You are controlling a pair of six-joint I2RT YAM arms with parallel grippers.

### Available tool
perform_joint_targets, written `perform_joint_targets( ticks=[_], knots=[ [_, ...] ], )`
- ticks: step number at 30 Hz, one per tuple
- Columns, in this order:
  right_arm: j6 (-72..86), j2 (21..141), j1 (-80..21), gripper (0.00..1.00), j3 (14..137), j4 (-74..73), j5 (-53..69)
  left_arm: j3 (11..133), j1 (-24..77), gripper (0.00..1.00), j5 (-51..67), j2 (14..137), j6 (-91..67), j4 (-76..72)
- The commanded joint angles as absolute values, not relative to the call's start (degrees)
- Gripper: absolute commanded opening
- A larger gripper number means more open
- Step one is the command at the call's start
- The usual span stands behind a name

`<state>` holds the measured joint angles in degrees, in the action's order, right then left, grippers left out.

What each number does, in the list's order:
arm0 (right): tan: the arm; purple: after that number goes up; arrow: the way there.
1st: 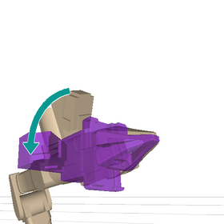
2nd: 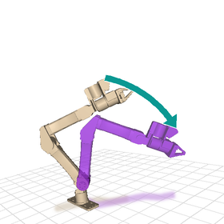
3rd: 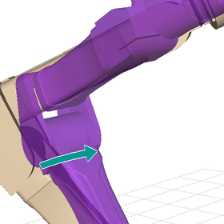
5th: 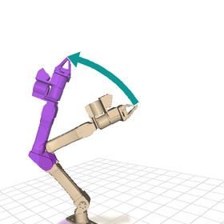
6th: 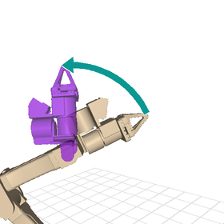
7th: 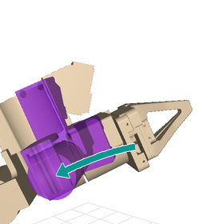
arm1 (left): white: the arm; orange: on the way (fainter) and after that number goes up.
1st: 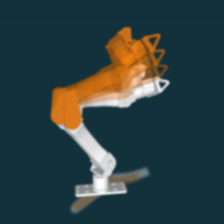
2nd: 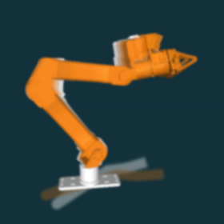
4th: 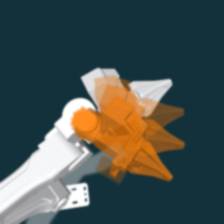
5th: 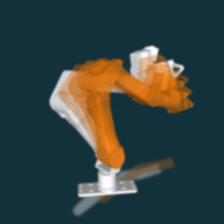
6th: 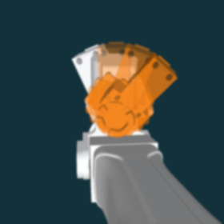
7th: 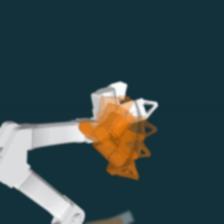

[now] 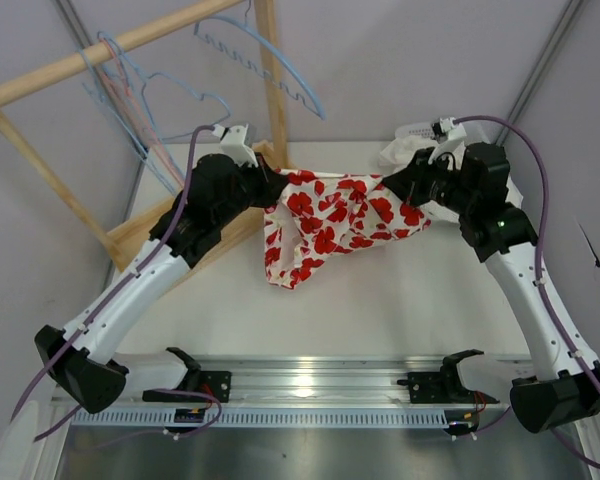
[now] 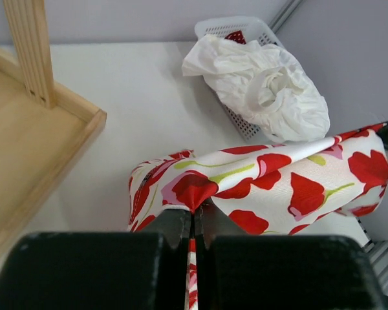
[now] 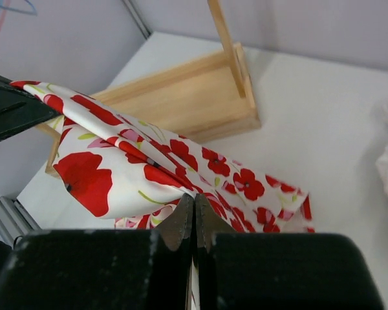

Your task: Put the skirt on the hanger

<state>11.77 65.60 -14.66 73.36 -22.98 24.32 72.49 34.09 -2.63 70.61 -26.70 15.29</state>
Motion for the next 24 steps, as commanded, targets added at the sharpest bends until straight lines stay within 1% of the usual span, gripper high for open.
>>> perform_joint_targets(
  ticks=[1,4,5,8,13,18,21,22,24],
  knots=[
    [5.81,64.78,-13.27,0.00,80.59,-23.38,24.60,79.62,31.73,0.00,-3.87,68.03,-16.35,23.11],
    [3.34,65.04,-13.27,0.00,82.88,-22.24,24.09,81.38,31.73,0.00,-0.45,67.85,-15.21,23.03],
    [2.90,65.30,-13.27,0.00,83.75,-22.58,23.30,83.04,31.73,0.00,3.04,68.37,-15.03,23.11],
    [1.23,66.01,-13.27,0.00,84.20,-24.16,21.37,85.16,31.73,0.00,6.84,69.87,-14.68,23.12],
    [1.14,65.30,-13.27,0.00,80.51,-24.43,14.42,88.85,31.73,0.00,11.86,75.75,-14.67,21.89],
    [1.58,63.55,-13.18,0.00,77.09,-23.91,10.29,87.81,32.08,0.00,16.52,78.57,-17.66,16.62],
    [3.07,62.85,-13.18,0.00,74.80,-20.84,4.76,88.50,32.34,0.00,17.49,79.80,-18.89,14.15],
    [3.86,62.58,-13.10,0.00,73.05,-17.18,0.74,89.72,32.43,0.00,18.53,81.37,-19.42,13.72],
    [4.74,62.05,-12.83,0.00,71.29,-12.77,0.00,92.80,33.04,0.00,19.68,83.31,-19.08,13.45]
  ],
)
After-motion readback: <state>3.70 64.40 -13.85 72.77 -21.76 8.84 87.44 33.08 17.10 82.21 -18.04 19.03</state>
